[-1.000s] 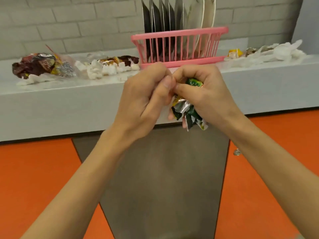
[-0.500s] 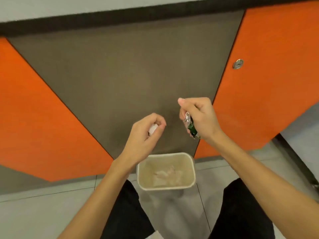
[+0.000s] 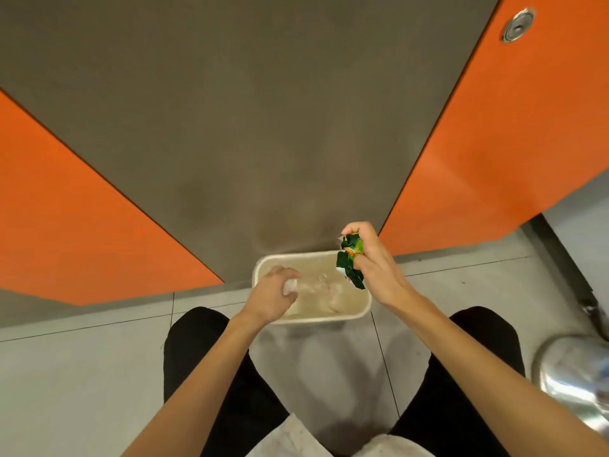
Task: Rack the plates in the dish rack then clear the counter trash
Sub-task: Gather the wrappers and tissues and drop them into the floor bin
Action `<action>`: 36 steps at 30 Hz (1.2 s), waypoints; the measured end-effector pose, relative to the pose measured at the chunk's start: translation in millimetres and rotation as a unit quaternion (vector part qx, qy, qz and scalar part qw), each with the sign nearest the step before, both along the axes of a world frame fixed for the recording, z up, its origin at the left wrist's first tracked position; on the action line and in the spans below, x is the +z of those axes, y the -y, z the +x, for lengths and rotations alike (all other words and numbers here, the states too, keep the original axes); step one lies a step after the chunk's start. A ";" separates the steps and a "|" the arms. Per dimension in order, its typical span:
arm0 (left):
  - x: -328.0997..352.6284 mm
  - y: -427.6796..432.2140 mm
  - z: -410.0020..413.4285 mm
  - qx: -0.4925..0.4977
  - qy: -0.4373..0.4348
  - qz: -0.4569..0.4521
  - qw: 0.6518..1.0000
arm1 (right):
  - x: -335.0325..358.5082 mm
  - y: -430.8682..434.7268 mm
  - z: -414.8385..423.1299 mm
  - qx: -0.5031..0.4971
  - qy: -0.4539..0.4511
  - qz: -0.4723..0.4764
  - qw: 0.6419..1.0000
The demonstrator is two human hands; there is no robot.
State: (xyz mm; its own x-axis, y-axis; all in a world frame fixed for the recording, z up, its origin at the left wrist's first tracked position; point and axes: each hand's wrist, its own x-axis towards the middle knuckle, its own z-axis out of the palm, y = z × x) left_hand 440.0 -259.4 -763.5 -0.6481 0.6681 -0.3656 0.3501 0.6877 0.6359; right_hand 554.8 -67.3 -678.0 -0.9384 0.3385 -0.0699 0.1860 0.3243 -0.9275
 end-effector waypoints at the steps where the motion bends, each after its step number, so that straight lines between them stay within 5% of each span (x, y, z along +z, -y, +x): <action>1: -4.3 1.2 -0.7 -0.005 0.009 -0.020 1.000 | -5.5 1.5 0.9 -0.006 0.005 0.011 1.000; 4: -2.8 3.7 -2.3 0.039 -0.006 0.017 0.999 | -22.4 3.3 2.9 0.003 0.018 0.053 0.998; 9: 7.0 25.8 -3.9 0.126 -0.150 0.045 0.980 | -63.8 7.3 5.0 0.006 0.055 0.047 0.997; 15: -14.1 52.6 6.3 0.124 0.028 -0.060 0.990 | -96.9 28.5 -17.2 0.048 0.054 0.112 0.991; 21: -18.4 53.8 16.8 0.136 0.044 -0.056 0.988 | -125.5 50.0 -43.2 -0.029 0.073 0.287 0.955; 25: -12.9 53.0 22.0 0.128 0.039 -0.045 0.990 | -140.4 64.0 -40.4 -0.067 0.180 0.285 0.939; 30: -5.3 52.2 27.3 0.132 0.039 -0.035 0.990 | -149.3 68.0 -31.6 0.006 0.294 0.166 0.941; 36: 5.4 54.2 29.0 0.128 0.042 -0.047 0.990 | -148.0 56.9 -29.8 0.098 0.213 0.196 0.952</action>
State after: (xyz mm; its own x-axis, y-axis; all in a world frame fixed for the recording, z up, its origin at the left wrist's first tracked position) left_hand 468.9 -313.6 -758.1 -0.7570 0.4459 -0.4776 0.1055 0.8048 0.5841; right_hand 525.0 -124.3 -826.1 -0.9007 0.2388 -0.3628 0.4190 0.6977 -0.5811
